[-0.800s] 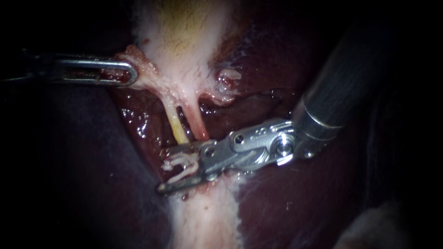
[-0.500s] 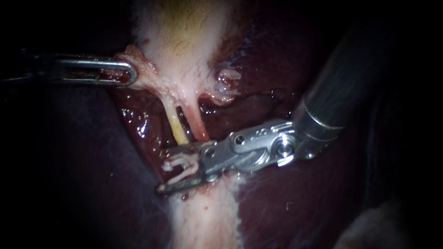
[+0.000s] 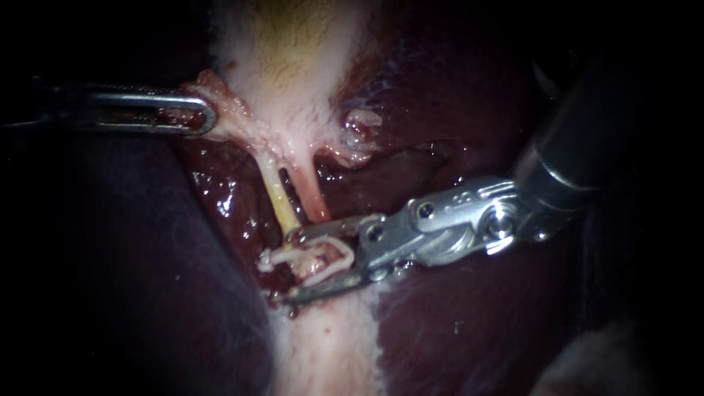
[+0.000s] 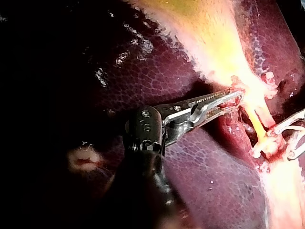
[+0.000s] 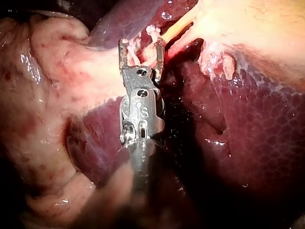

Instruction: Clipping second clip left tube

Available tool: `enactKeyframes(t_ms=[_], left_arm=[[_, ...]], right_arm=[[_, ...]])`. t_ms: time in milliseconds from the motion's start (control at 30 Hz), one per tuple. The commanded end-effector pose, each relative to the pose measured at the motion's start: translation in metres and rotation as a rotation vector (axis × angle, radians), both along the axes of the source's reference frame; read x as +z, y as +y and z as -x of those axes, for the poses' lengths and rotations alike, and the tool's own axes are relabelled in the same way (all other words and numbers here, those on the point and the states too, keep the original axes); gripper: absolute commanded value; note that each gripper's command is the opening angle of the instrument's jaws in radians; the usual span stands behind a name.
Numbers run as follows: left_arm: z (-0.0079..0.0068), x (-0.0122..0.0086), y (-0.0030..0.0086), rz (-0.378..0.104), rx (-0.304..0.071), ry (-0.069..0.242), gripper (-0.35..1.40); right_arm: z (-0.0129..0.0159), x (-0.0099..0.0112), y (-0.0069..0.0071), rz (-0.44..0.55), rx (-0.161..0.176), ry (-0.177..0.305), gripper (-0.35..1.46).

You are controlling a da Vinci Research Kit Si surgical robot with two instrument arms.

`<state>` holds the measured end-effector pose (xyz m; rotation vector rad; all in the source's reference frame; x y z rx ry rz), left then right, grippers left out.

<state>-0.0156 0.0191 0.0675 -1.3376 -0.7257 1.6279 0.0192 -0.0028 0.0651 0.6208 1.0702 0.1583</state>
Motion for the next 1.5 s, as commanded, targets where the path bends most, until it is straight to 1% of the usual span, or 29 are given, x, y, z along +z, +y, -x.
enactKeyframes(t_ms=[33, 233, 500, 667, 833, 933, 1033, 1100, 1233, 1333, 1500], left_arm=[[0.0000, 0.0000, 0.0000, 0.000, 0.000, 0.000, -0.35], [-0.0001, -0.0001, -0.0001, 0.000, 0.000, 0.000, -0.35], [0.0001, -0.0004, -0.0003, 0.000, -0.004, 0.003, -0.35], [0.0002, -0.0005, -0.0003, 0.000, -0.005, 0.003, -0.35], [0.0002, -0.0006, -0.0003, 0.000, -0.005, 0.003, -0.35], [0.0002, -0.0006, -0.0004, 0.000, -0.005, 0.004, -0.35], [0.0002, -0.0006, -0.0004, 0.000, -0.003, 0.002, -0.35], [0.0003, -0.0006, -0.0004, 0.000, -0.003, 0.002, -0.35], [0.0003, -0.0006, -0.0004, 0.000, -0.003, 0.002, -0.35], [0.0003, -0.0006, -0.0004, 0.000, -0.003, 0.002, -0.35], [0.0004, -0.0006, -0.0004, 0.000, -0.003, 0.002, -0.35]], right_arm=[[0.0002, 0.0001, 0.0001, 0.001, 0.004, -0.002, 0.45], [0.0011, 0.0009, 0.0008, 0.004, 0.012, -0.006, 0.45], [0.0002, 0.0024, 0.0019, 0.007, 0.028, -0.015, 0.45], [-0.0011, 0.0032, 0.0018, 0.006, 0.035, -0.021, 0.46], [-0.0026, 0.0042, 0.0013, -0.003, 0.049, -0.027, 0.48], [-0.0035, 0.0045, 0.0010, -0.007, 0.059, -0.021, 0.49], [-0.0042, 0.0044, 0.0009, -0.030, 0.087, 0.007, 0.49], [-0.0044, 0.0042, 0.0008, -0.043, 0.101, 0.018, 0.49], [-0.0051, 0.0038, 0.0006, -0.069, 0.109, 0.036, 0.49], [-0.0053, 0.0036, 0.0005, -0.090, 0.115, 0.061, 0.49], [-0.0056, 0.0033, 0.0002, -0.099, 0.112, 0.068, 0.49]])
